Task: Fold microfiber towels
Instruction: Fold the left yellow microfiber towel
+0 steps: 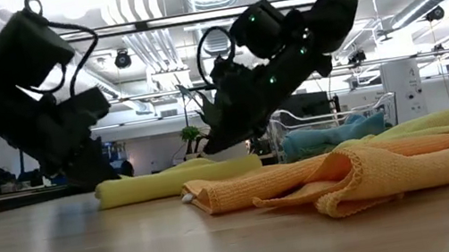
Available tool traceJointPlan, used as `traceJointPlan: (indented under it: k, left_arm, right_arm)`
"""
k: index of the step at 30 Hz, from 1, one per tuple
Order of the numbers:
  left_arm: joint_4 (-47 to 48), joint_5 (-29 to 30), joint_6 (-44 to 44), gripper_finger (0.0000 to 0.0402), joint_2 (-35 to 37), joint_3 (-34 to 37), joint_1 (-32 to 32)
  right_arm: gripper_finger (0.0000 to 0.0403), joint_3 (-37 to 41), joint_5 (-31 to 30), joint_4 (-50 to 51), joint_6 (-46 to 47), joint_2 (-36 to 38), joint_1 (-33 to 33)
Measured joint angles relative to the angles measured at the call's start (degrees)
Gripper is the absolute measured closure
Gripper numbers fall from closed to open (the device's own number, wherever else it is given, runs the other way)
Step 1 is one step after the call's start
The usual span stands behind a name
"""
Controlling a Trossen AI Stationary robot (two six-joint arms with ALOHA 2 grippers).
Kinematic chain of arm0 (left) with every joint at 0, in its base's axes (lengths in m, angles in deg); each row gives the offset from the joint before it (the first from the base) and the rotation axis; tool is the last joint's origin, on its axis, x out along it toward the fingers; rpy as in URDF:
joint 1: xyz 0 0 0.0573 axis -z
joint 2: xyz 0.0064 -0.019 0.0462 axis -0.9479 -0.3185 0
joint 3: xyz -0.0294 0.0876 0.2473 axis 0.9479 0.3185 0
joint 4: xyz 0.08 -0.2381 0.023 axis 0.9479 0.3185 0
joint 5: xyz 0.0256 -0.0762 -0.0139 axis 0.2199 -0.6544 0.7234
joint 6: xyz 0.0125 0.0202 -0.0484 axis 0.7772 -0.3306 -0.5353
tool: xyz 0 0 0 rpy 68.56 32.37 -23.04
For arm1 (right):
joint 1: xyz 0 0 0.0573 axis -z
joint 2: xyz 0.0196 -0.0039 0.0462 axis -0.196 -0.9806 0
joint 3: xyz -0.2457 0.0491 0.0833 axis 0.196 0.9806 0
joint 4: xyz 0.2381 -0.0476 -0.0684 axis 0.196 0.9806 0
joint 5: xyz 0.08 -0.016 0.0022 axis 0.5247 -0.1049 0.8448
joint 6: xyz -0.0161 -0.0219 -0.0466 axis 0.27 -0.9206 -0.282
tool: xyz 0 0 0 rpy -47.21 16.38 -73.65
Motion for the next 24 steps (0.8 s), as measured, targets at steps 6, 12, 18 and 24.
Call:
traceJointPlan:
  k: [6,12,18,24]
  left_arm:
    - [-0.1,0.2,-1.1,0.0401,-1.7,0.0,-0.3]
    - [0.6,0.1,-1.0,0.0401,-0.6,0.0,-0.3]
    - [0.7,0.0,-1.0,0.0402,0.7,0.0,-0.3]
    - [0.8,-0.3,-0.5,0.0402,4.3,0.0,-0.3]
  right_arm:
    - [0.0392,0.0,-0.3,3.0,-0.3,-1.0,0.0]
    - [0.0394,0.0,-3.1,9.1,-0.6,-1.0,0.0]
    - [0.0394,0.0,-6.2,11.1,-0.7,-0.8,0.0]
    - [0.0394,0.1,-6.7,11.9,-1.3,1.4,0.0]
